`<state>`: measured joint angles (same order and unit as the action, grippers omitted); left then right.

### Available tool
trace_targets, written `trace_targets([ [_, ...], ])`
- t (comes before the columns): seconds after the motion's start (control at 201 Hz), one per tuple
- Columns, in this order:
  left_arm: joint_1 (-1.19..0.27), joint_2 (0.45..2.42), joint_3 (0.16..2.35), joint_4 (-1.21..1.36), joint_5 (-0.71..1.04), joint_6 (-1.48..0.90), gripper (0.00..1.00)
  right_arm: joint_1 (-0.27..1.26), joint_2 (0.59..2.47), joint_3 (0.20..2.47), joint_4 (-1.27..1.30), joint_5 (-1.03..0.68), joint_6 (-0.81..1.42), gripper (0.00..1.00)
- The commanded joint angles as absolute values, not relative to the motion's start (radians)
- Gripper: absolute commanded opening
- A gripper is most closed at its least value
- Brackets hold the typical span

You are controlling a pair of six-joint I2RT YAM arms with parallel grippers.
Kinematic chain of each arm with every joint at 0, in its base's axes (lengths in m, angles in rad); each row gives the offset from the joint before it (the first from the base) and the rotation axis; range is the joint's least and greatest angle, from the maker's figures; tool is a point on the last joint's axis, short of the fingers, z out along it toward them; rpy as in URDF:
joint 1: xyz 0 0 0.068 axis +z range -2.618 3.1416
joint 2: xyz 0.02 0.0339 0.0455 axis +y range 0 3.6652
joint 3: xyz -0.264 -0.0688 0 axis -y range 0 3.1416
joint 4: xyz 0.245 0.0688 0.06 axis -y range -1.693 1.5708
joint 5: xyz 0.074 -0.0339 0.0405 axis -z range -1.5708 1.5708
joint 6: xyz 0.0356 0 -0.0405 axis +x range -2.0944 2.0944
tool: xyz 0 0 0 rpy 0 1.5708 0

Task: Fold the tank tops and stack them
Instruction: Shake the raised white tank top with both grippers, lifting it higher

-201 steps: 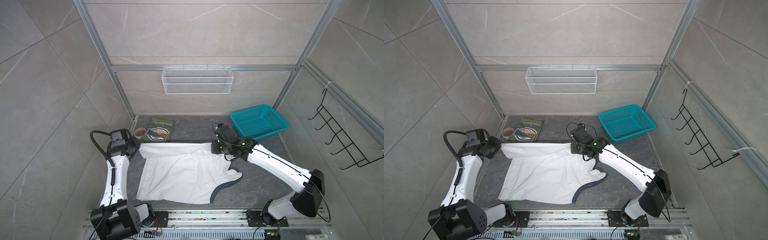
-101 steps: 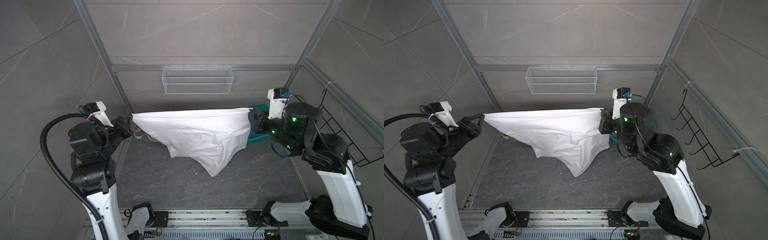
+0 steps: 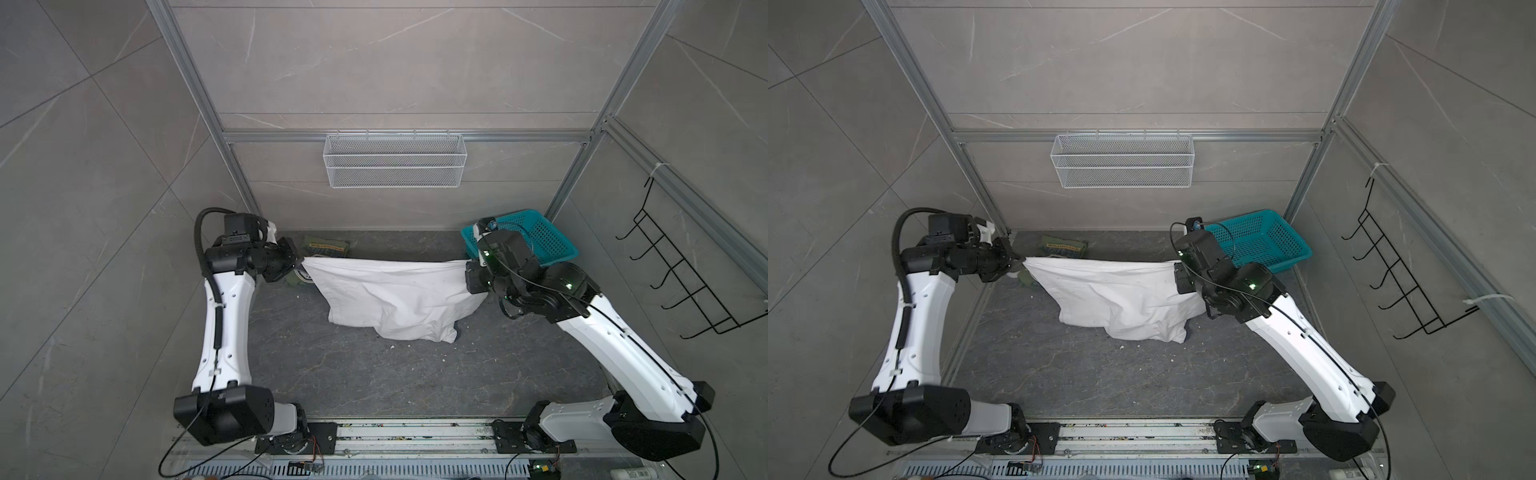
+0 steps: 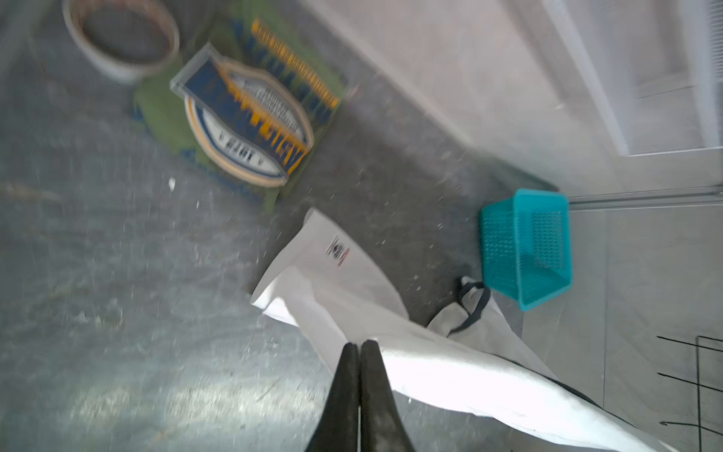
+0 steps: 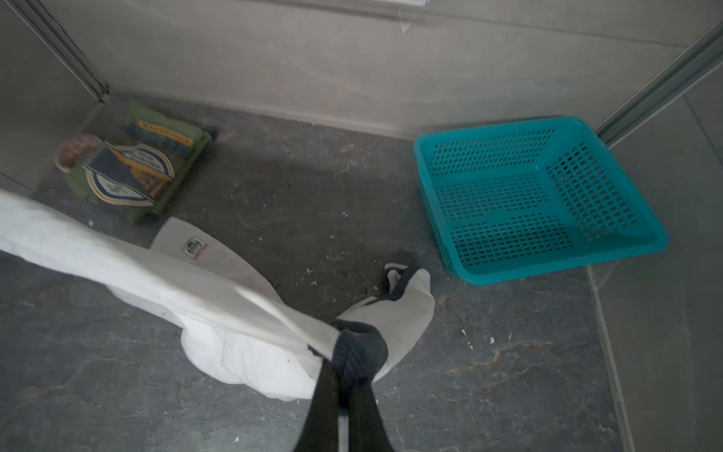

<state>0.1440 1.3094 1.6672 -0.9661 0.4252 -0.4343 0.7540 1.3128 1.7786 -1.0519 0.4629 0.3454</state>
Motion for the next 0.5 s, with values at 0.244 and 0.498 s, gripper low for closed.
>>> trace_targets([
  [0.244,0.153,0.883,1.617,-0.601,0.496,-0.522,0.00,0.749,1.088,1.976,-1.015,0.374,0.336,0.00],
  [0.498,0.155,1.177,1.653,-1.021,0.310,-0.486,0.00,0.749,1.137,1.816,-1.064,0.496,0.344,0.00],
])
